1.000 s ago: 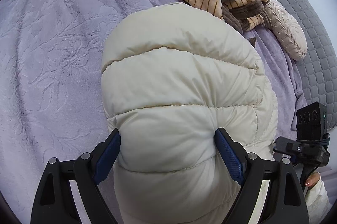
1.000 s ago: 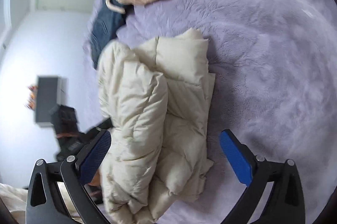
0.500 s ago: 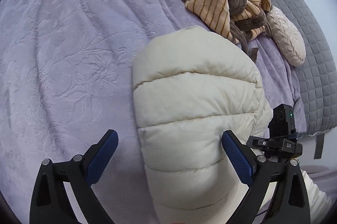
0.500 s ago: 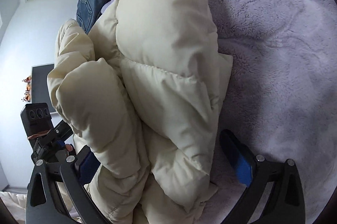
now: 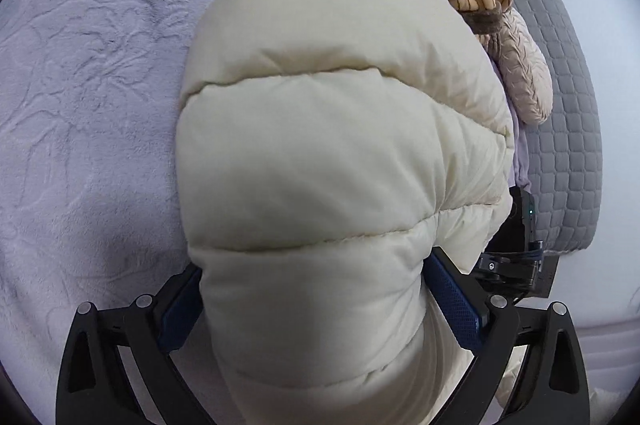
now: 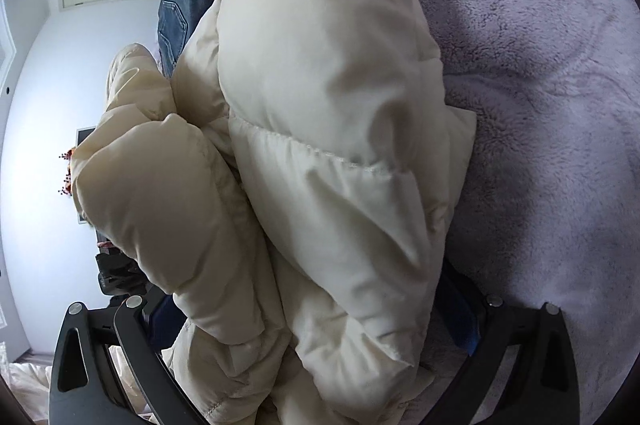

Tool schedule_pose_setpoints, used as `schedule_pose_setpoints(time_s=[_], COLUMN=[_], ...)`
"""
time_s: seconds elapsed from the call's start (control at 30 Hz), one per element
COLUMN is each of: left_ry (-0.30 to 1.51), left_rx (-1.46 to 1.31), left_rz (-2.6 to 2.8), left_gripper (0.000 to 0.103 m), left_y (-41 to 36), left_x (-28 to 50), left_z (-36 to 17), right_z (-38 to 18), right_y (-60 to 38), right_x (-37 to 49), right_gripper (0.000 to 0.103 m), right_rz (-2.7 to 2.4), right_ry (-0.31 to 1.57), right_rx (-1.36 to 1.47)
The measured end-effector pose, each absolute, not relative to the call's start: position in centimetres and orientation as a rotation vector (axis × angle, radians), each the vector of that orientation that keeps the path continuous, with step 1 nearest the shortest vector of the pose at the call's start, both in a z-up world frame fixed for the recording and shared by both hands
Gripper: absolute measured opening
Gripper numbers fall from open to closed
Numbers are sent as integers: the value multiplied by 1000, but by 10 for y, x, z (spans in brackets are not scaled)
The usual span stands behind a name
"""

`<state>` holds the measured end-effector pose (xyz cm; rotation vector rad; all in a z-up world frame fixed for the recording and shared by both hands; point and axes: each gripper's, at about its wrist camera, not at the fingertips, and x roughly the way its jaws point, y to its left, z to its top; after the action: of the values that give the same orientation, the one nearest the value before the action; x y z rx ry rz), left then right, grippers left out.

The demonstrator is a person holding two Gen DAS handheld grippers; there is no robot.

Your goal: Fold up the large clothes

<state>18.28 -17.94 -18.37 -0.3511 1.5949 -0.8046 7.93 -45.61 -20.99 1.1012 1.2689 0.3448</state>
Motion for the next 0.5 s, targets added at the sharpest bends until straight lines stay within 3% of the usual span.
schedule_pose_setpoints(time_s=[0.27, 0.43, 0.5], left_ry=[1557, 1516, 1500], left_rx=[-290, -218, -195], left_rz=[-731, -711, -707], left_gripper=[99, 86, 84], left_y=[-186, -187, -188], left_x=[177, 169, 166], left_z=[-176, -161, -153], right_z=[-221, -211, -206], right_y=[-447, -437, -435], right_x=[84, 79, 78], right_gripper=[99, 68, 62], right_rz=[294, 274, 271], right_ry=[1271, 1240, 1230], right_rx=[1174, 1189, 1187])
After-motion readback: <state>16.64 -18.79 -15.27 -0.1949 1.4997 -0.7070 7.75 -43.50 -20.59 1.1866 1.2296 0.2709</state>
